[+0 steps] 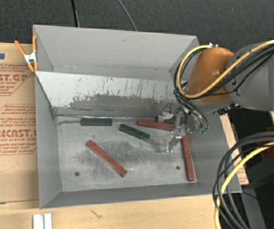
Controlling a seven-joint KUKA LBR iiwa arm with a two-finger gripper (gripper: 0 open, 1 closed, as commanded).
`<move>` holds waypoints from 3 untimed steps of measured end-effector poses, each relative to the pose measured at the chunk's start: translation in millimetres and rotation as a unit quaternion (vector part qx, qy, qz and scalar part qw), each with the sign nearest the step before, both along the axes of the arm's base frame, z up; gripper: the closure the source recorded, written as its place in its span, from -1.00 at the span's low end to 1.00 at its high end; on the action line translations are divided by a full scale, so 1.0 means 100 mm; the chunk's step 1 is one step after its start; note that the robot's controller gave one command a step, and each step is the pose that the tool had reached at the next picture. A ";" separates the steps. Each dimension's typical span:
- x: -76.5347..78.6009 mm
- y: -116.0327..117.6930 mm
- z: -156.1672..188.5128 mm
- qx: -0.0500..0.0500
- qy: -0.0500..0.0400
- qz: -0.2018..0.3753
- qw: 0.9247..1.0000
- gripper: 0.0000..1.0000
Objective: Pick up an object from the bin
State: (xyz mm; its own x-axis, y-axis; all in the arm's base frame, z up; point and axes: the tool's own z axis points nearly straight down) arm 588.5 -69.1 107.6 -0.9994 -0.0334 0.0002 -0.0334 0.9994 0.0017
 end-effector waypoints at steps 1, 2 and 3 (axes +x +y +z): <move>-0.16 -0.25 0.04 0.000 0.001 0.002 1.000 -1.00; -0.09 0.20 -0.13 -0.002 -0.002 0.045 0.999 -1.00; -0.16 0.47 -0.27 0.001 -0.001 0.064 0.998 -1.00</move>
Offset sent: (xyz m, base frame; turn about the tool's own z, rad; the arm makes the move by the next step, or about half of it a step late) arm -0.0012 0.0835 -0.0376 -0.1871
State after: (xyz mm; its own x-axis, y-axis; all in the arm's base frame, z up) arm 572.2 -22.4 80.4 -0.9869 -0.1615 -0.0020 -0.1615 0.9869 0.0039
